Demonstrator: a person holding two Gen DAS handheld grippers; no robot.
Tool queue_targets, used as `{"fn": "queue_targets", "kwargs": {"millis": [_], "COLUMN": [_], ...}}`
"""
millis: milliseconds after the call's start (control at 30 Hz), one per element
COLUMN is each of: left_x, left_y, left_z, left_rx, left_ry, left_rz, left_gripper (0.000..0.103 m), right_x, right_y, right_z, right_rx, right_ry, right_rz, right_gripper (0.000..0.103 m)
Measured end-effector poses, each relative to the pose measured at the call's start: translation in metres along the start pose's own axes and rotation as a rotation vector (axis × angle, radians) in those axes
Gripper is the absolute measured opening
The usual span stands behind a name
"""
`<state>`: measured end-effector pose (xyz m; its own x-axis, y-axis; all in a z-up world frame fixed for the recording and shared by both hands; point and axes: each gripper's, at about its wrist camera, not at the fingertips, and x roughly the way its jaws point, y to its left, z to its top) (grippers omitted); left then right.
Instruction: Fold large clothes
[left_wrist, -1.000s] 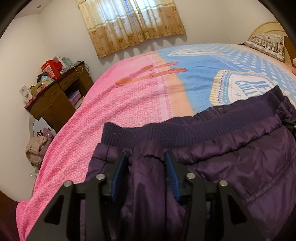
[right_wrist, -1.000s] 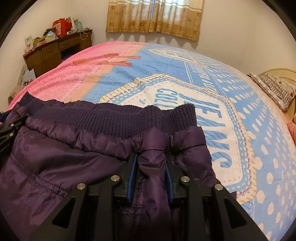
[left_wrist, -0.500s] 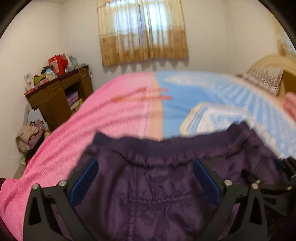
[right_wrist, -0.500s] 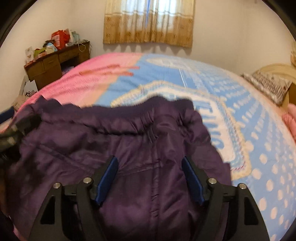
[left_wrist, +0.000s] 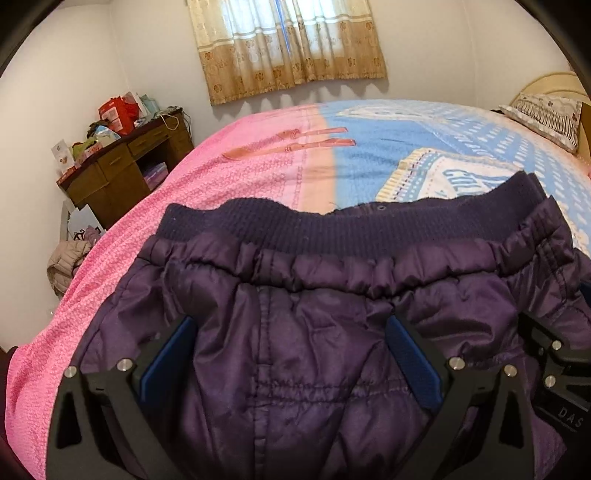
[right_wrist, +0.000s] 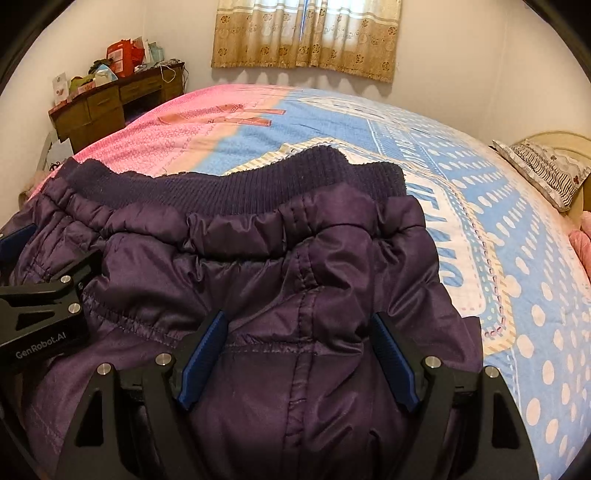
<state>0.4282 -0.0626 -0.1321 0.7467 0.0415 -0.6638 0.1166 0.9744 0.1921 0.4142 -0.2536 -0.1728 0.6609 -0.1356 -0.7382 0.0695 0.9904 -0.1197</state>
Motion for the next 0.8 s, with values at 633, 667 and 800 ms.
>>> {"fn": "queue_targets", "kwargs": {"millis": [633, 667, 800], "left_x": [0.005, 0.005, 0.005], "left_y": [-0.003, -0.003, -0.004], "left_z": [0.000, 0.000, -0.001], "left_rx": [0.008, 0.009, 0.013], "left_ry": [0.020, 0.021, 0.020], "left_rz": [0.011, 0.011, 0.016], "left_gripper": [0.103, 0.103, 0.103], "right_x": [0.006, 0.006, 0.007], "right_y": [0.009, 0.010, 0.012], "right_z": [0.004, 0.004, 0.004], "right_rx": [-0.038, -0.038, -0.043], "right_ry": [0.025, 0.026, 0.028], "right_rz": [-0.045, -0.045, -0.052], "right_gripper": [0.080, 0.080, 0.080]}}
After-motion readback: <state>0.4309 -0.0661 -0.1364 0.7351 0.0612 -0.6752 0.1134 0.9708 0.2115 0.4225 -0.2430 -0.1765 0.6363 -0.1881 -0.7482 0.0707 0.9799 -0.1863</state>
